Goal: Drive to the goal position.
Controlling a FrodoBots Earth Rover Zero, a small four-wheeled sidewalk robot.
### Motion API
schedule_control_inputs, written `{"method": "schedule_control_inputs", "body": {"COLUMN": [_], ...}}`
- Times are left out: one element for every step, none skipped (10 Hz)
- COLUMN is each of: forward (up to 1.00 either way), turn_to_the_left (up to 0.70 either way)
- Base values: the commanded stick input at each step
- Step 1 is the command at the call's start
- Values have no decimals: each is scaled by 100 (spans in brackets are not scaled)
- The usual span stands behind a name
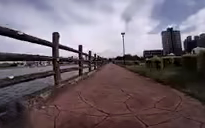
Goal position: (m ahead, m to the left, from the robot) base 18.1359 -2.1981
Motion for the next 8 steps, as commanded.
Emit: {"method": "schedule_control_inputs", "body": {"forward": [70, 70, 70, 70, 70, 70, 70, 70], "turn_to_the_left": [11, 11, 9, -4, -18, -24, -24, -24]}}
